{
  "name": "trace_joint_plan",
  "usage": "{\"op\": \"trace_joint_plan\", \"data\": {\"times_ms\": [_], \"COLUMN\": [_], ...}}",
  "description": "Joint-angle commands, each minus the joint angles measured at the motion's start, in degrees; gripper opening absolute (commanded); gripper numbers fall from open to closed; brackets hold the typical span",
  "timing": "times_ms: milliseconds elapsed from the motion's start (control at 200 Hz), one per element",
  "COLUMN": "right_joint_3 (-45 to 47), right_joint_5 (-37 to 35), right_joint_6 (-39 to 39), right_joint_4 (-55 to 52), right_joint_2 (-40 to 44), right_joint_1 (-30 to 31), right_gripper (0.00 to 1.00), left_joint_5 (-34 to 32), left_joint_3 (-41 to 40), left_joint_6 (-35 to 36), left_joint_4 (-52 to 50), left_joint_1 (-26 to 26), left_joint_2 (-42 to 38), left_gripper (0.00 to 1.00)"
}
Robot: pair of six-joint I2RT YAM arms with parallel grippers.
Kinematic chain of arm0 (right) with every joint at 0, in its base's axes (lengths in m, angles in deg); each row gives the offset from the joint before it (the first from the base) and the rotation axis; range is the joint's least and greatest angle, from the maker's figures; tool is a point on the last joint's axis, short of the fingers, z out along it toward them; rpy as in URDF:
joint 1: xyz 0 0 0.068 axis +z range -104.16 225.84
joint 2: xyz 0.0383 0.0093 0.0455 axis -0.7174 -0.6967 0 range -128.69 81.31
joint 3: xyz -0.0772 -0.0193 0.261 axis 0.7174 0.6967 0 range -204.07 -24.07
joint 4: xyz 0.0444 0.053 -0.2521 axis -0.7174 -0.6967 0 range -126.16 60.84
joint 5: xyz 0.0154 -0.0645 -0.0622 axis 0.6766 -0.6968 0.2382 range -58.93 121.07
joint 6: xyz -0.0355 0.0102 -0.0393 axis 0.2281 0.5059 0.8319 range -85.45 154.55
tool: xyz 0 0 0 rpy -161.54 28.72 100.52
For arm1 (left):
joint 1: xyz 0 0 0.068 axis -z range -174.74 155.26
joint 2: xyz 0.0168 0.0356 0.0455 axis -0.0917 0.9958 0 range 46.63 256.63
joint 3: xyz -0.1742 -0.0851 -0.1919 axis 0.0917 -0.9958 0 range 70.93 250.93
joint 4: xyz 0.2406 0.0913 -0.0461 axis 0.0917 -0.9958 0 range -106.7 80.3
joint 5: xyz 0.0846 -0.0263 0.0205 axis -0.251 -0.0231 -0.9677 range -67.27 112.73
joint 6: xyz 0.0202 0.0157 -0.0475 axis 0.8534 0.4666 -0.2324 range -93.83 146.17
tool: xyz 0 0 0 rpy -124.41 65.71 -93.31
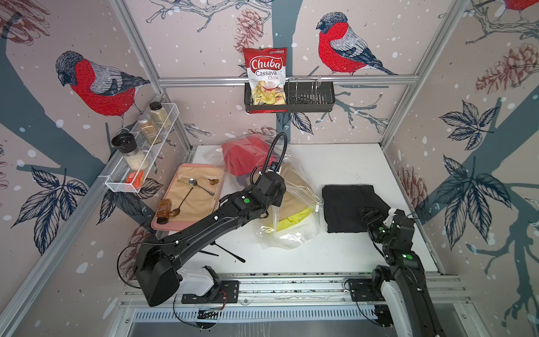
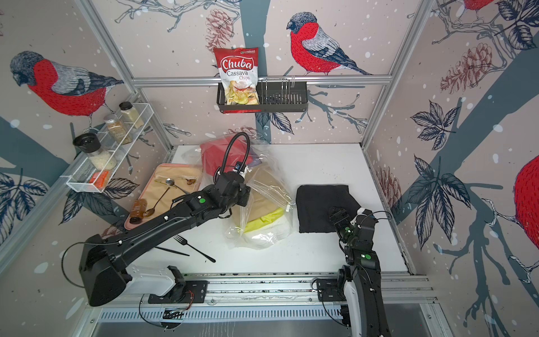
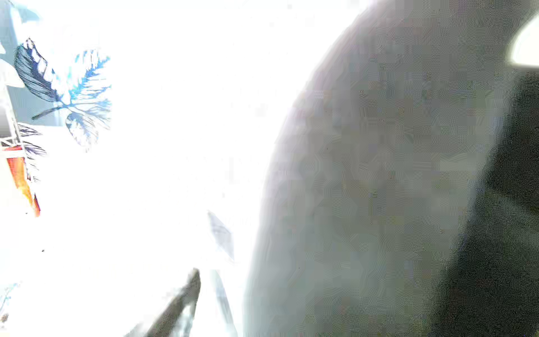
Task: Take the trousers out of the vacuum bag
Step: Place the trousers at the center of the board.
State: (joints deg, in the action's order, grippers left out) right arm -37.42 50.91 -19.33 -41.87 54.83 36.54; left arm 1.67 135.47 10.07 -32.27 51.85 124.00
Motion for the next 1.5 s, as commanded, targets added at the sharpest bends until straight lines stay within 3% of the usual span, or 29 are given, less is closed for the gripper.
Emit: {"op": "trace_joint_plan", "data": {"times_ms": [0,225,440,555,925,1076,1191,1281,1396,1496], "right_joint_3": [-1.6,-3.0,0.4,-0.2,-2.6,-7.6,-9.7,-9.5,-10.0,-11.1], "right_joint_5": [-6.6,-7.9,4.4,4.2,0.4,-6.3,-7.7,-9.8,-8.3,-2.5], "right_joint_6": [1.3,2.9,1.3,2.8,6.5,9.9,11.1,11.1,12.1,13.3], "right_joint_4": [-6.0,-8.2,1.1,1.0,6.0,2.2,-1.0,-2.4,-3.2,-0.7], "right_joint_2": [2.0,2.2,-4.0,-5.6,-17.8,-19.4,-17.9,-14.5,-12.5,-13.2], "right_joint_1": [-0.6,-3.4,-4.3,-4.3,-5.9,-7.1,-9.4,-11.7,-14.6,-15.0], "right_gripper": [0.9,0.93,0.79,0.57,0.4,0.47,0.69,0.79,0.84,0.84], "left_joint_5": [-0.7,-0.9,-0.4,-0.3,0.2,-0.4,-0.5,-0.6,-0.6,-0.4], "left_joint_3": [0.0,-0.4,-0.5,-0.4,0.3,0.3,0.1,0.0,-0.1,-0.1], "left_joint_6": [0.4,0.5,0.5,0.6,0.7,0.8,0.7,0.6,0.7,0.6], "left_joint_4": [0.6,0.3,0.9,0.8,0.9,0.4,0.3,0.3,0.3,0.5], "left_joint_1": [-0.1,-0.1,-0.1,-0.1,-0.1,-0.1,-0.2,-0.1,-0.1,-0.2], "left_joint_2": [0.1,-0.4,-0.3,-0.1,0.4,0.0,-0.3,-0.5,-0.5,-0.1], "left_gripper": [0.0,0.0,0.0,0.0,0.0,0.0,0.0,0.0,0.0,0.0]}}
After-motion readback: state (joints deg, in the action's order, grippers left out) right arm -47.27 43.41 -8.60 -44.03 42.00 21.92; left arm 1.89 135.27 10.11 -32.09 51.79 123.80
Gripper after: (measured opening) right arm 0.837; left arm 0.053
